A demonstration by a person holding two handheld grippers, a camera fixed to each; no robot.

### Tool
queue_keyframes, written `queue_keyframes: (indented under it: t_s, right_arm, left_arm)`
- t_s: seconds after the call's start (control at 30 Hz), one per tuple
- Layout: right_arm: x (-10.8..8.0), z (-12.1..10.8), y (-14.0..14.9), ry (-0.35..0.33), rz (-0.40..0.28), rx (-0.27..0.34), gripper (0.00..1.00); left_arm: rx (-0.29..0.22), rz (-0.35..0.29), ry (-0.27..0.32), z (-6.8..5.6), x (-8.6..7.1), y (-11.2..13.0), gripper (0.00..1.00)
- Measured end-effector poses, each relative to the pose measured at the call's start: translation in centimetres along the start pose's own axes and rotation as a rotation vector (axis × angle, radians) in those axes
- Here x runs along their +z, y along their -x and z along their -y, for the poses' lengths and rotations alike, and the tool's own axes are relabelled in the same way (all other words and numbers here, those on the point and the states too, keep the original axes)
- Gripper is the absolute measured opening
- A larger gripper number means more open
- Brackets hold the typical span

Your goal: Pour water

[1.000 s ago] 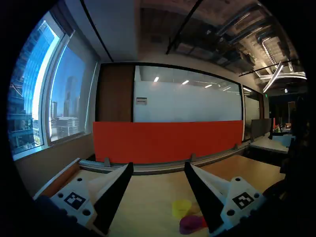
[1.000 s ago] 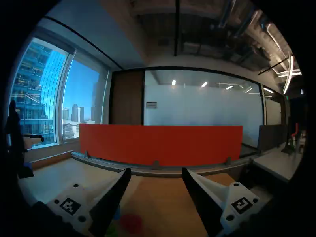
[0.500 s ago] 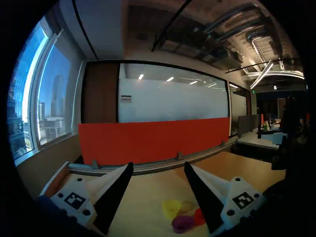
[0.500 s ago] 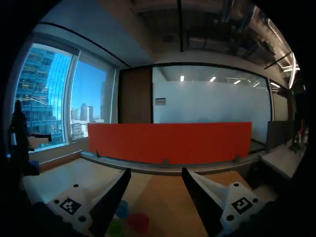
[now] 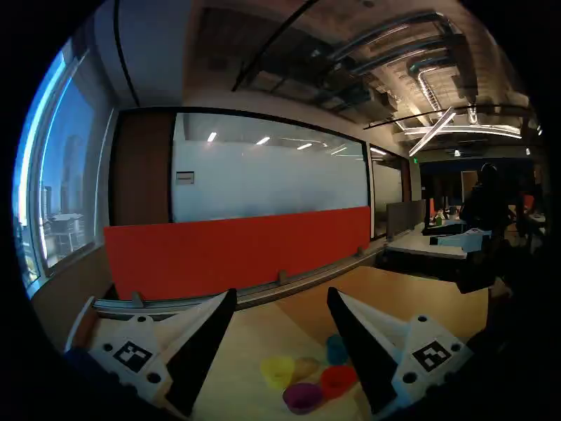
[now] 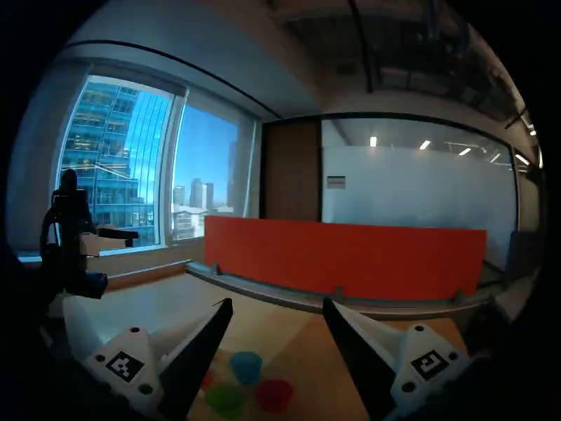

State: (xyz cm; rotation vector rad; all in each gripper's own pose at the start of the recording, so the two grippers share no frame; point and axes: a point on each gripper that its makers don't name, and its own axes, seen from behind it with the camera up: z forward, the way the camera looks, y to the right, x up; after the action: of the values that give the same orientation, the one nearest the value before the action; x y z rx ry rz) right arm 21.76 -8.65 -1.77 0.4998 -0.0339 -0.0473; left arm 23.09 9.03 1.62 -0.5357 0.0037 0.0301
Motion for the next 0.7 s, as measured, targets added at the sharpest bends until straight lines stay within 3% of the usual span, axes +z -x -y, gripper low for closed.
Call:
queue_keyframes:
  t_s: [0.3, 0.7]
  right_arm:
    - [0.0, 1.9, 0.0, -0.080, 0.011, -0.005, 0.99]
    - [0.0, 2.9, 2.0, -0.137, 0.075, -0.002, 0.99]
  left_arm:
    - [-0.015, 0.019, 0.087, -1.8, 0.1, 0.8, 0.96]
    - [-0.021, 0.058, 0.152, -2.7, 0.0, 2.1, 0.96]
